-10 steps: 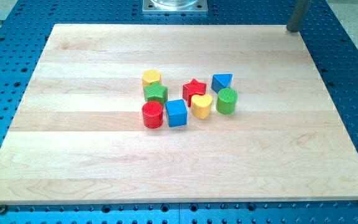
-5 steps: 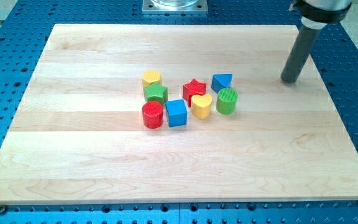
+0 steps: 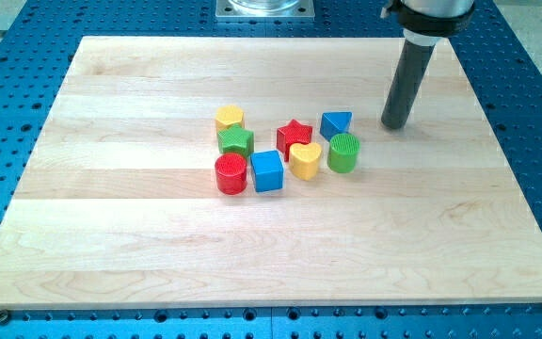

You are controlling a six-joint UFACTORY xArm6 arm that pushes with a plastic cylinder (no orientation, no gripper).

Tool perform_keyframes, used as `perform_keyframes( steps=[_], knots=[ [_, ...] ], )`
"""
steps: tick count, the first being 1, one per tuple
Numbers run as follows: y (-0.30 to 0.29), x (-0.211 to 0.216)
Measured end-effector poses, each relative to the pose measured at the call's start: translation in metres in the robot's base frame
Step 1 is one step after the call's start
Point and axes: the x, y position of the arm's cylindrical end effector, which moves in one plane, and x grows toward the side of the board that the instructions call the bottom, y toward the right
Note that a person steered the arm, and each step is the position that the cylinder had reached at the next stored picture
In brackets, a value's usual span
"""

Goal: Move the triangle to the center left

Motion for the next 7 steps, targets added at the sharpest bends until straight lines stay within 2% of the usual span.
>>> perform_keyframes(
  steps=[2, 4, 6, 7],
  knots=[
    [-0.033, -0.011],
    [-0.044, 0.013],
    [-0.130, 0.012],
    [-0.147, 0.012]
  ],
)
